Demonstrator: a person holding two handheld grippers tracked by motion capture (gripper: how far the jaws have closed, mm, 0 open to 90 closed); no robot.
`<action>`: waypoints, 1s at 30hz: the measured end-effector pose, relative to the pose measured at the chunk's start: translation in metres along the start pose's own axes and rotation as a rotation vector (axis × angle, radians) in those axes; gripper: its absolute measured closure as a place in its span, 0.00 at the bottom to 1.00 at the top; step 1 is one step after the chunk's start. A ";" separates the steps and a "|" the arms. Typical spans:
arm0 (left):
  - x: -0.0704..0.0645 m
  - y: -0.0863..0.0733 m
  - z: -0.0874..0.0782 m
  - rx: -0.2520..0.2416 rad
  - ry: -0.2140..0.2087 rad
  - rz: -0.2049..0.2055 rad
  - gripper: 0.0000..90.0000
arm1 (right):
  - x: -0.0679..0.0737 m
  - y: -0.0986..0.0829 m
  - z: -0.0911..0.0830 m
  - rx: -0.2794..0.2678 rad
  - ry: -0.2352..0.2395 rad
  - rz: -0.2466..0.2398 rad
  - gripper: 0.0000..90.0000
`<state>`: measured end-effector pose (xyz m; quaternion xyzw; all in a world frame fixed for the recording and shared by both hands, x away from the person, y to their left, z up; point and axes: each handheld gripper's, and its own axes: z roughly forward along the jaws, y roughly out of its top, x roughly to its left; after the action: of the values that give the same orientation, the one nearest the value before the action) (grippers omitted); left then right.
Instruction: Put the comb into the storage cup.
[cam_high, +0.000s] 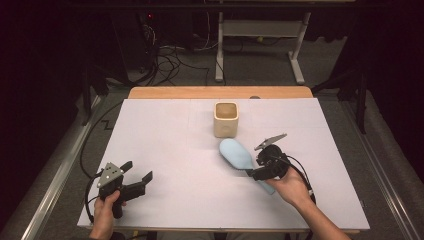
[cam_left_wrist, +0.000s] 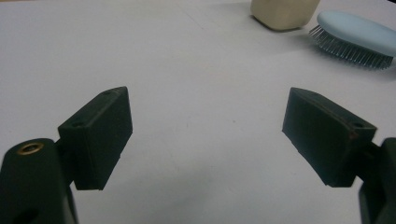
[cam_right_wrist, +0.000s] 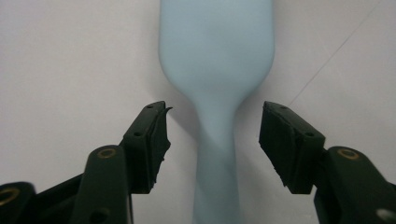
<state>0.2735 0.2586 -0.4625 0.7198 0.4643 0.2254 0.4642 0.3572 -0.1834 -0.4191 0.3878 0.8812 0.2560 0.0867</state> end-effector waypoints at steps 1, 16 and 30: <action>0.000 0.000 0.000 0.000 0.000 0.000 0.19 | -0.001 0.000 0.002 0.010 0.000 -0.003 0.46; 0.000 0.000 0.000 0.002 -0.003 0.002 0.19 | 0.001 0.006 0.027 0.127 -0.031 -0.009 0.44; 0.000 0.000 0.000 0.004 -0.005 0.006 0.19 | 0.003 0.019 0.036 0.205 -0.072 -0.029 0.53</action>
<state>0.2735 0.2583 -0.4625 0.7228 0.4614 0.2240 0.4632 0.3795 -0.1566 -0.4400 0.3910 0.9045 0.1491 0.0818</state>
